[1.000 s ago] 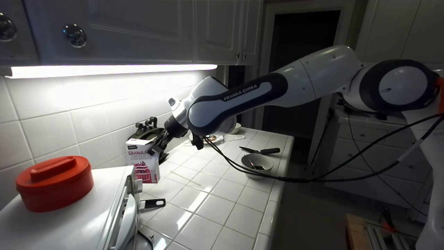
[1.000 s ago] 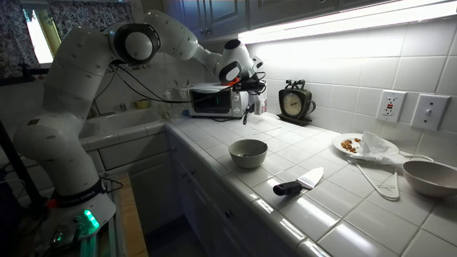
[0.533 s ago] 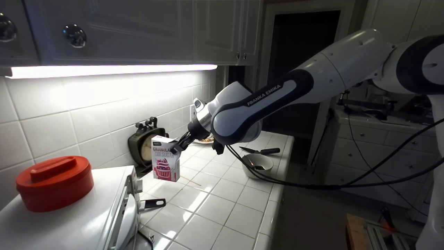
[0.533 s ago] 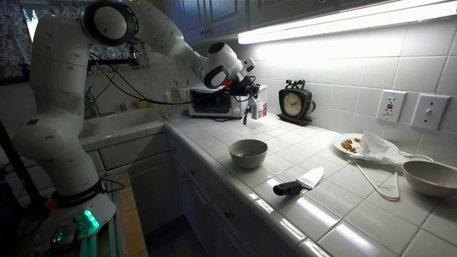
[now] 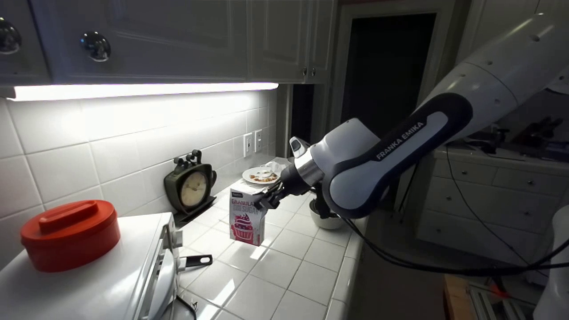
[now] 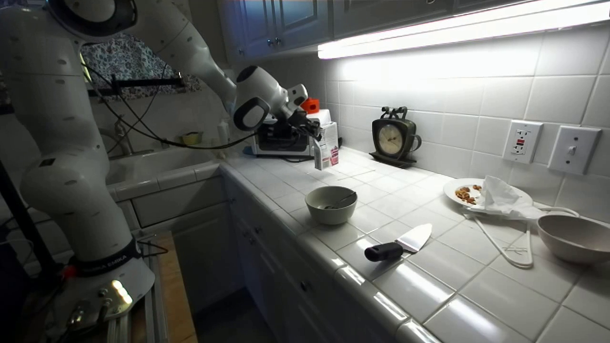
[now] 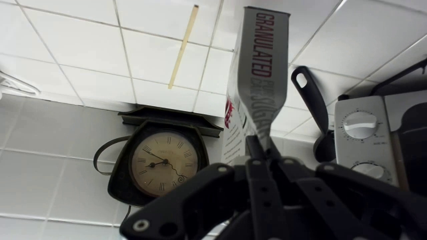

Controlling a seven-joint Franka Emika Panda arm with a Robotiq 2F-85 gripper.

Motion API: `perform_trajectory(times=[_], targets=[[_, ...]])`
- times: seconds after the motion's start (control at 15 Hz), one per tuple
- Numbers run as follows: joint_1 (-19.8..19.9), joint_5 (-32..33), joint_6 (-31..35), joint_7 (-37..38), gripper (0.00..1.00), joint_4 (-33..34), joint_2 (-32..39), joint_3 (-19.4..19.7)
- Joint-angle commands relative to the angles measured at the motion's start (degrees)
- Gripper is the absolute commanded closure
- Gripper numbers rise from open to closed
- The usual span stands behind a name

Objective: Move the white box forward

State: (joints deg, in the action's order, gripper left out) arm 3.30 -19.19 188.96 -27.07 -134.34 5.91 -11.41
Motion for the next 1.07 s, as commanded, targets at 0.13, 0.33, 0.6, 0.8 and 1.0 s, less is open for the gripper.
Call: perform_trajectory(times=[0.13, 0.33, 0.6, 0.8, 1.0], targets=[[-2.30, -7.62, 7.50, -0.57, 0.96, -21.63, -16.04, -0.56], [0.19, -16.19, 9.57, -2.12, 0.97, -28.11, -21.02, -6.58], [1.42, -30.23, 11.93, -8.50, 0.97, -24.36, -18.65, -13.86], [1.99, -34.13, 13.57, -10.03, 0.97, -24.08, -18.37, -16.38], [3.47, -37.36, 14.08, -11.62, 0.97, -24.04, -17.69, -18.32]])
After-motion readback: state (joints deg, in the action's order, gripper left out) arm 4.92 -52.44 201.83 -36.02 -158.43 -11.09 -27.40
